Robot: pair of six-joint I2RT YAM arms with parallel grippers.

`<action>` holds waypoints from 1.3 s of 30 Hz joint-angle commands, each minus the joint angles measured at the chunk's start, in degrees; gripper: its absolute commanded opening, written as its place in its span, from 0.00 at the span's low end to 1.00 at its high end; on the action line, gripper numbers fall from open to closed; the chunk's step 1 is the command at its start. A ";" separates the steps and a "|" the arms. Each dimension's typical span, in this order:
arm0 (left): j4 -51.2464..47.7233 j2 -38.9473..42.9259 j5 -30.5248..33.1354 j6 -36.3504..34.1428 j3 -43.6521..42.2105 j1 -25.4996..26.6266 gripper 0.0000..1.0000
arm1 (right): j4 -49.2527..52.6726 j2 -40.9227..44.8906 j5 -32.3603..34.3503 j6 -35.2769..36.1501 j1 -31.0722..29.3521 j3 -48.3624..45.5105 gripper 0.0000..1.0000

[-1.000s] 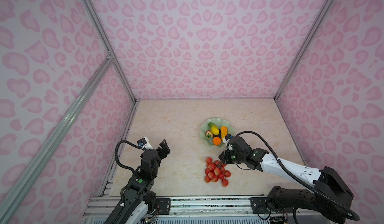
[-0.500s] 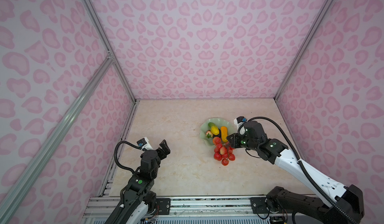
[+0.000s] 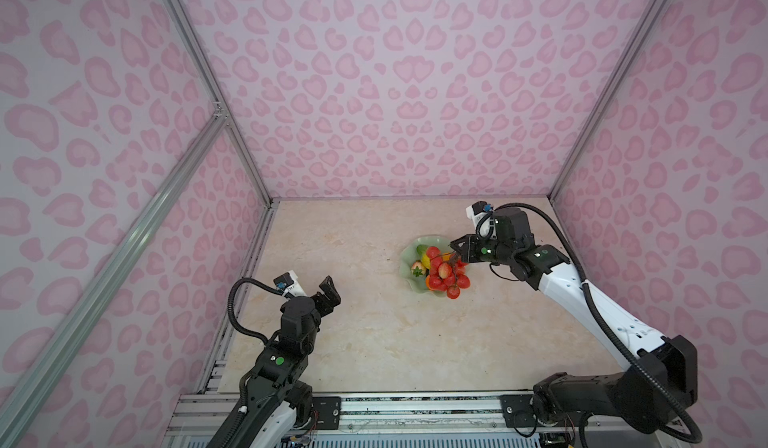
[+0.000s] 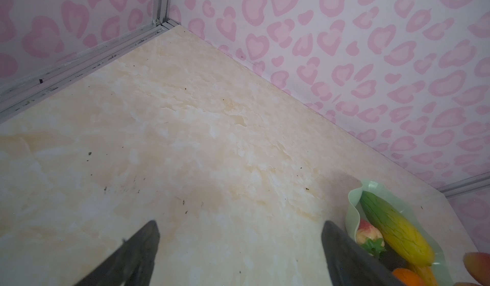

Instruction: Place and organize the fake fruits in the fruit bowl

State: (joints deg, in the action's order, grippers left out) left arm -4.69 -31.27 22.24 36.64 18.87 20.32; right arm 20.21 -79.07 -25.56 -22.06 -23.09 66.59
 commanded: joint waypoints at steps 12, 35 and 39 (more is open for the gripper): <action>0.29 0.13 0.39 -0.70 0.53 -0.10 0.97 | -1.66 -21.96 -6.96 7.52 5.83 8.25 0.12; 46.73 -21.03 9.81 -30.87 -9.35 -6.96 0.97 | -41.26 12.27 47.23 18.80 6.71 -33.63 0.98; 52.76 -33.46 3.84 -29.85 -7.64 -13.18 0.97 | -51.44 10.05 52.31 21.83 7.65 -41.19 0.98</action>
State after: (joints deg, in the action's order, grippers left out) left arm 33.67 -59.83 30.39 9.58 10.22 8.93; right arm -16.34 -67.59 16.97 -4.75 -15.97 28.62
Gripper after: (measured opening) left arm 0.971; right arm 0.983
